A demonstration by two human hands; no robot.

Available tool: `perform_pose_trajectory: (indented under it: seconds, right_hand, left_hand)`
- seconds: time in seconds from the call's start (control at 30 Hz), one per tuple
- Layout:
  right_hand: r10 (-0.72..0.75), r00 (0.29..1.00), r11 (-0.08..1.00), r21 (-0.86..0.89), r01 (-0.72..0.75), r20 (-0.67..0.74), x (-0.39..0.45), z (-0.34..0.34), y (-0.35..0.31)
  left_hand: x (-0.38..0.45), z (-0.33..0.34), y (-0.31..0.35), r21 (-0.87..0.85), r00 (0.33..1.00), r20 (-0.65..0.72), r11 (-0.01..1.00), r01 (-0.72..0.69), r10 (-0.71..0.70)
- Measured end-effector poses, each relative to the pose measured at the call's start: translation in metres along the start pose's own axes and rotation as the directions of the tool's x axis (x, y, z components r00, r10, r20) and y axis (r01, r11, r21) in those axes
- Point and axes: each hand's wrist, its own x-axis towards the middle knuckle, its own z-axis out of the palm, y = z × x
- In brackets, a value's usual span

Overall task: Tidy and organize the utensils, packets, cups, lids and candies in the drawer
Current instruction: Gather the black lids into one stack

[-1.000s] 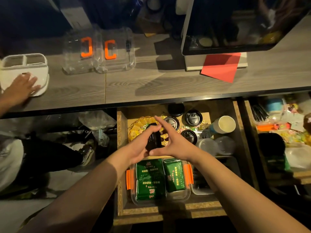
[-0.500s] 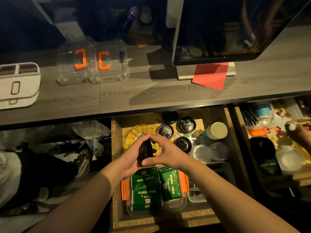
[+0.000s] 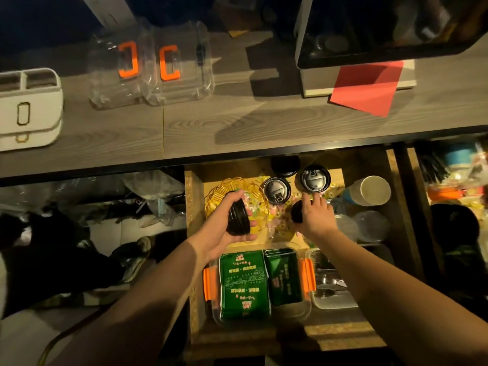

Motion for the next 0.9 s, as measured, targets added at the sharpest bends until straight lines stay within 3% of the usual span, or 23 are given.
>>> perform_pose_trajectory:
  seconds: [0.27, 0.63, 0.7, 0.77, 0.83, 0.9]
  right_hand:
    - [-0.007, 0.996, 0.968, -0.249, 0.030, 0.094, 0.025, 0.026, 0.000]
    - [-0.062, 0.992, 0.973, -0.217, 0.085, 0.111, 0.027, 0.033, 0.006]
    - [-0.054, 0.997, 0.994, -0.089, 0.059, 0.063, 0.023, 0.024, 0.001]
    - [-0.018, 1.000, 0.978, 0.209, 0.019, -0.006, 0.013, 0.011, -0.007]
    - [0.005, 0.999, 0.829, 0.559, 0.018, -0.040, -0.003, -0.006, -0.017]
    - [-0.022, 0.999, 0.563, 0.826, 0.039, -0.032, -0.031, -0.029, -0.031]
  left_hand:
    - [0.012, -0.004, -0.010, -0.044, 1.000, 0.006, 0.999, 0.005, -0.005]
    - [0.016, -0.004, -0.022, -0.094, 1.000, -0.007, 0.995, -0.021, 0.020]
    - [0.014, -0.003, -0.021, -0.088, 0.999, -0.018, 0.996, -0.030, 0.028]
    - [0.009, -0.001, -0.018, -0.082, 0.999, -0.032, 0.996, -0.044, 0.041]
    - [0.003, 0.001, -0.015, -0.059, 0.998, -0.030, 0.996, -0.059, 0.058]
    - [-0.003, 0.003, -0.013, -0.026, 0.997, -0.009, 0.997, -0.074, 0.074]
